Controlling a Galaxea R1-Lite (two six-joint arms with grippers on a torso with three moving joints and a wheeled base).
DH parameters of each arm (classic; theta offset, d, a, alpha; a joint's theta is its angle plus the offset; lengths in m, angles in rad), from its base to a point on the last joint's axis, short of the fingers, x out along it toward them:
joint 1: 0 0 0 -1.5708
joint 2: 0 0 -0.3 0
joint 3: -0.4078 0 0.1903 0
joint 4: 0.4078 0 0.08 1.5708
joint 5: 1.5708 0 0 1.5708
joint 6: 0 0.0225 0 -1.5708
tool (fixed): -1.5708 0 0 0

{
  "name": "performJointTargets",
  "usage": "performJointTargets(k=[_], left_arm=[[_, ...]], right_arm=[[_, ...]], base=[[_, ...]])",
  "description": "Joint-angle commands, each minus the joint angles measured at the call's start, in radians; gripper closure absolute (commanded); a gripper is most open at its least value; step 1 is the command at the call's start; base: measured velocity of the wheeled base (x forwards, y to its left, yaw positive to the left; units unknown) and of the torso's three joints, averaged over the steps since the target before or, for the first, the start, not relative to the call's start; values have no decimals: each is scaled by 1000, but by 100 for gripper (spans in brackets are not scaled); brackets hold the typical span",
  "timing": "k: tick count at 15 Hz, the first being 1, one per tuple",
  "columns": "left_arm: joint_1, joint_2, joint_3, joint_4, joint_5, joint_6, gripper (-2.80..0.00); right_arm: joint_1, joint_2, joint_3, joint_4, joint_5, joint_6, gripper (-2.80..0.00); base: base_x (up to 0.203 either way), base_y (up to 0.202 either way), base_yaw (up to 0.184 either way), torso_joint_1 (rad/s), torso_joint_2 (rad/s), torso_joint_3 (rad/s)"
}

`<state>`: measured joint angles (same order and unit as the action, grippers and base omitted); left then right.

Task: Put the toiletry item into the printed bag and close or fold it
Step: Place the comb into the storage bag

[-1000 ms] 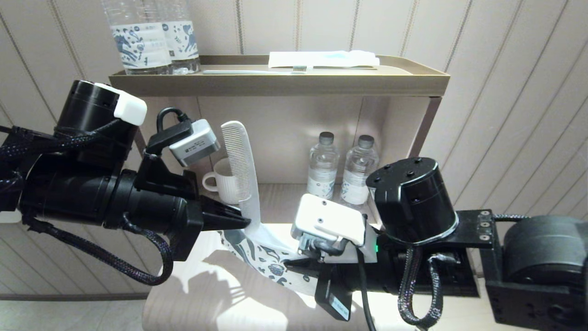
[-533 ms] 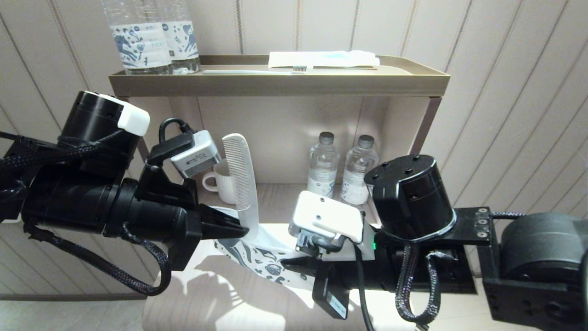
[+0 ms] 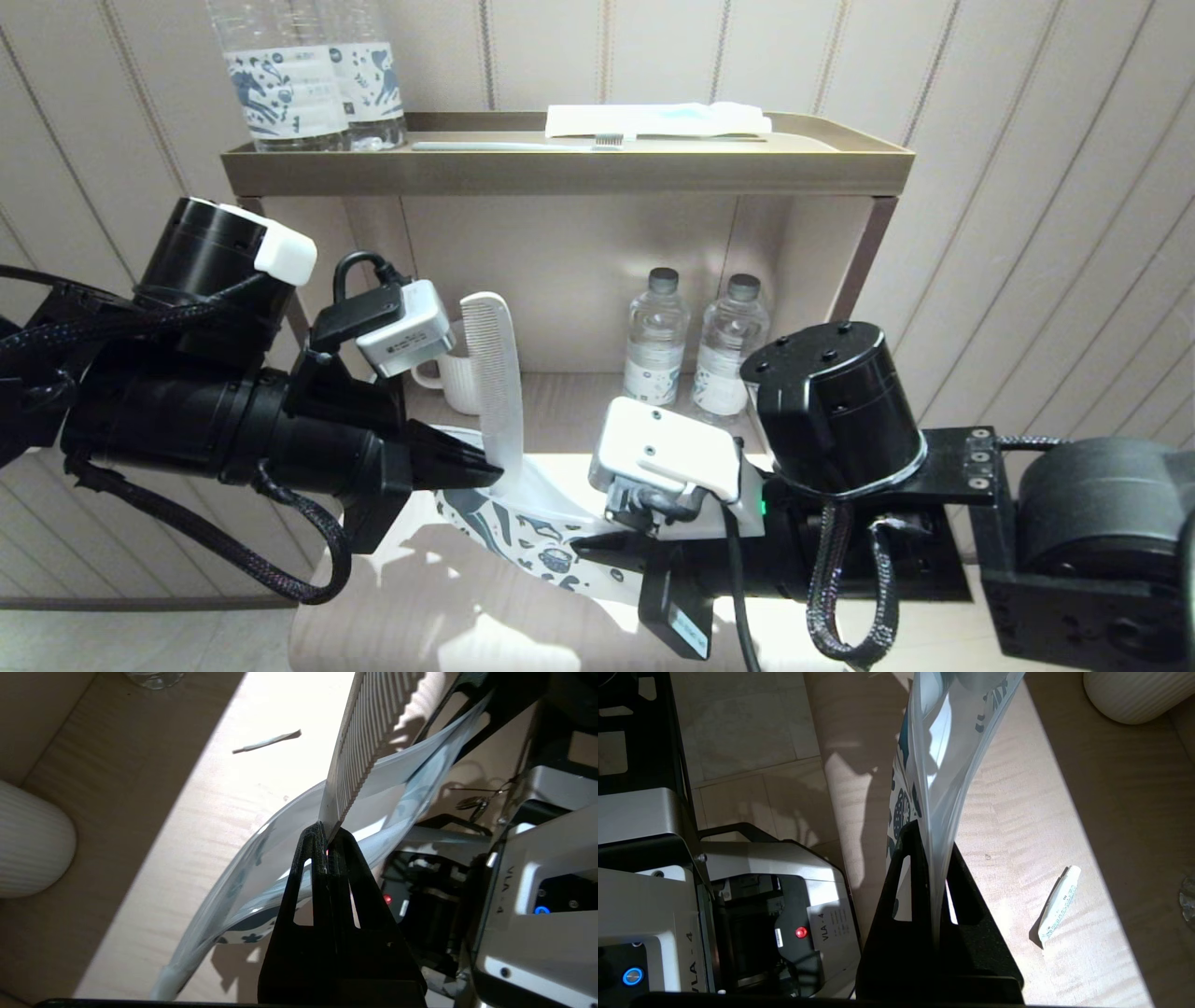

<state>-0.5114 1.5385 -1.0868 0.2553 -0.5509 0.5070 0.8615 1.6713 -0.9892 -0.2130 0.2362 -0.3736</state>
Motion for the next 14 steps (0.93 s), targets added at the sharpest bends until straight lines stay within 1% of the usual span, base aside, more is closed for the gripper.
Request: performJointTargets(k=[1, 4, 5, 7, 8, 10, 12, 14], left_arm=[[5, 9, -2, 3, 29, 37, 0], [15, 6, -10, 41, 75, 123, 0], [22, 5, -25, 64, 85, 140, 0], [33, 8, -48, 86, 88, 156, 0], [36, 9, -50, 91, 88, 180, 0], [42, 9, -48, 113, 92, 202, 0], [44, 12, -43, 137, 132, 228, 0], [44, 12, -38, 160, 149, 253, 0]], right_arm=[[1, -2, 3, -2, 2, -4, 0], [1, -1, 14, -2, 2, -4, 0], [1, -1, 13, -2, 4, -4, 0], [1, -2, 12, 0, 20, -2, 0], [1, -4, 12, 0, 25, -1, 0], [-3, -9, 14, 1, 39, 12, 0], [-6, -21, 9, 1, 64, 25, 0], [-2, -27, 10, 1, 66, 27, 0]], base=[[0, 0, 0, 0, 0, 0], [0, 0, 0, 0, 0, 0], [0, 0, 0, 0, 0, 0], [0, 0, 0, 0, 0, 0], [0, 0, 0, 0, 0, 0], [0, 0, 0, 0, 0, 0], [0, 0, 0, 0, 0, 0], [0, 0, 0, 0, 0, 0]])
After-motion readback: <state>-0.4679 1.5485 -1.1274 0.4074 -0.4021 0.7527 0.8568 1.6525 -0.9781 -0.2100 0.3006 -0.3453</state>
